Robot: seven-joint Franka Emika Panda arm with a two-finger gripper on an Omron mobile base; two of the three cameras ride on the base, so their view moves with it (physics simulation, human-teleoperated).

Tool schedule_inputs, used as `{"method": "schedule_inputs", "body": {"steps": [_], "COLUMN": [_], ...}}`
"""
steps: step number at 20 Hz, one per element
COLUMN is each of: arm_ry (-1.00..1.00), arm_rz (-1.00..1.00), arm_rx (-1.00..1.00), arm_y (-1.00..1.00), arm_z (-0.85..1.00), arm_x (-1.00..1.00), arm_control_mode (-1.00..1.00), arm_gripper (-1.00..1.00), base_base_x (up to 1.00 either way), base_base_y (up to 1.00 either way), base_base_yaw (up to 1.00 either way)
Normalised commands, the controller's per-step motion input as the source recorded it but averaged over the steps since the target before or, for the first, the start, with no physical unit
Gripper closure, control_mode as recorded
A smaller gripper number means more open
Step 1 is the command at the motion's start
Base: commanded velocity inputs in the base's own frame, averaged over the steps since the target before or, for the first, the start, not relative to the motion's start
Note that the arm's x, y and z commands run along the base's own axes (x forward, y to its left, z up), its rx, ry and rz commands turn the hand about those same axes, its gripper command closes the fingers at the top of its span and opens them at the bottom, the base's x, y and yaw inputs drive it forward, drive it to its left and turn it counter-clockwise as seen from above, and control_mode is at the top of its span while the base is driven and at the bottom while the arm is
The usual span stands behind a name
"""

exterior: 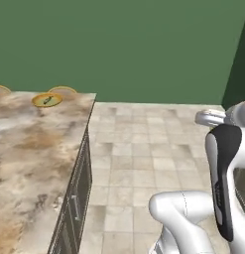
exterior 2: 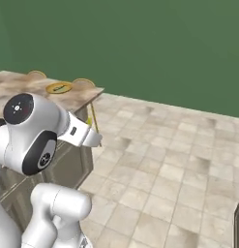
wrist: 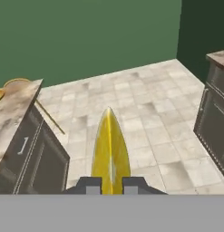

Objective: Take the lemon wedge from the fridge and place it on the plate with fish on the dining counter.

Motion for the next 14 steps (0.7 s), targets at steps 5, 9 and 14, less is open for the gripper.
{"method": "schedule_inputs", "body": {"steps": [5, 9, 14], "arm_ry": [0.00, 0.00, 0.00], "arm_rz": [0.00, 0.00, 0.00], "arm_rx": [0.00, 0.00, 0.00], "arm_y": [0.00, 0.00, 0.00], "arm_z": [0.00, 0.00, 0.00], "arm_x": [0.00, 0.00, 0.00], "arm_control_mode": [1.00, 1.00, 1.00], "arm_gripper": [1.00, 1.00, 1.00], "base_base_x": [1.00, 1.00, 1.00], "base_base_y": [-0.49, -0.75, -0.64], "base_base_yaw": [0.42, 0.29, 0.34]}}
